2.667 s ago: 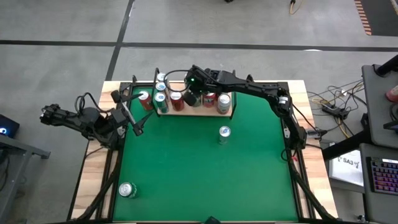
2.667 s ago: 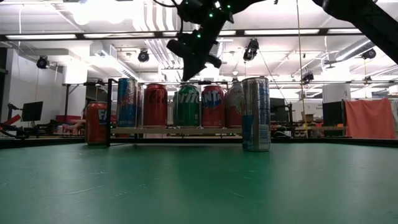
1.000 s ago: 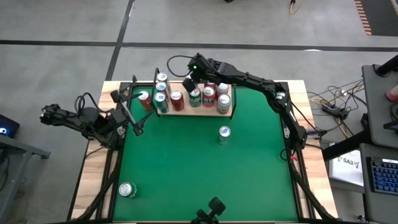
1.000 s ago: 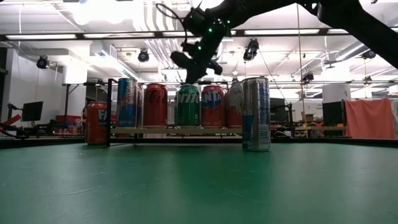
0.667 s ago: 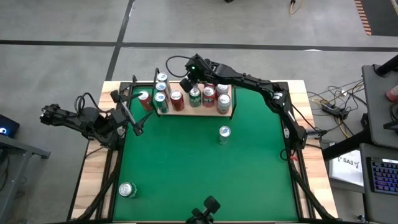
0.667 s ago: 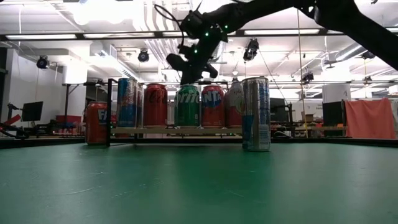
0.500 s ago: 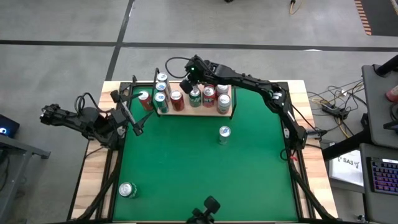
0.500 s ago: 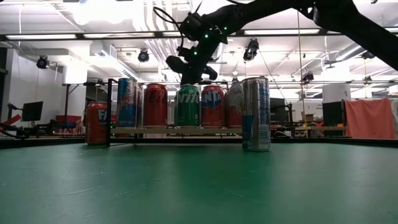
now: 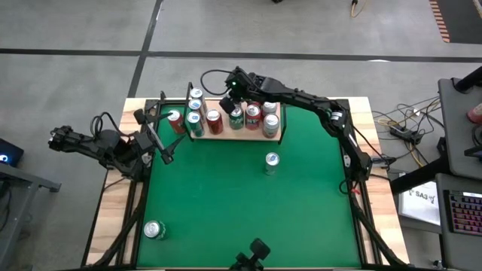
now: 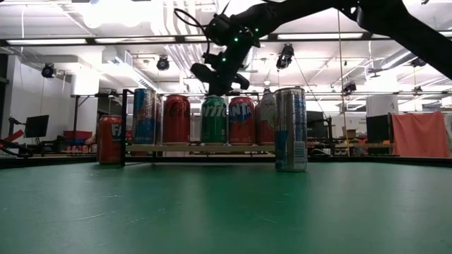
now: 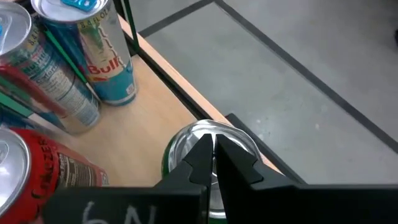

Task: Pick and place cans onto a shelf
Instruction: Adjust the soda cans on the shelf

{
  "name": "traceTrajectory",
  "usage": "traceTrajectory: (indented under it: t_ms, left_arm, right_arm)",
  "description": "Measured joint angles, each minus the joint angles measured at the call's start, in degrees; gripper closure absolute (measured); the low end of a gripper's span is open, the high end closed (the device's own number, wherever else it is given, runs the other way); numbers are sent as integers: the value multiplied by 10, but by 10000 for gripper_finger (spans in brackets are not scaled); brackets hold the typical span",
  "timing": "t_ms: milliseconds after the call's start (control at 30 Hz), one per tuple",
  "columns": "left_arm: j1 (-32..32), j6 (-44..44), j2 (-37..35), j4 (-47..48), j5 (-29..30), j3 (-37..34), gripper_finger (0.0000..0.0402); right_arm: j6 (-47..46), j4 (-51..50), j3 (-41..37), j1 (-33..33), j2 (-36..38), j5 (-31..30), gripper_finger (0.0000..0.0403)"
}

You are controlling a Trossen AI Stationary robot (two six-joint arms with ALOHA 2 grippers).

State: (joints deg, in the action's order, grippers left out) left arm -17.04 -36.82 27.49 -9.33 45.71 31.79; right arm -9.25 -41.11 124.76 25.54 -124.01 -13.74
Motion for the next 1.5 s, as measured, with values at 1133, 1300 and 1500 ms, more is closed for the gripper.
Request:
traceTrajectory:
  t_ms: [1133,1300,1500]
  left_arm:
    - [0,0,0,0,0,0,45]
    - [0,0,0,-1,0,0,45]
    - [0,0,0,0,0,0,45]
  right_arm:
    - [-4,-63,-4,-30,41,-27,390]
    - [-8,-60,-3,-53,47,3,390]
    - [-17,-58,-3,-80,46,6,390]
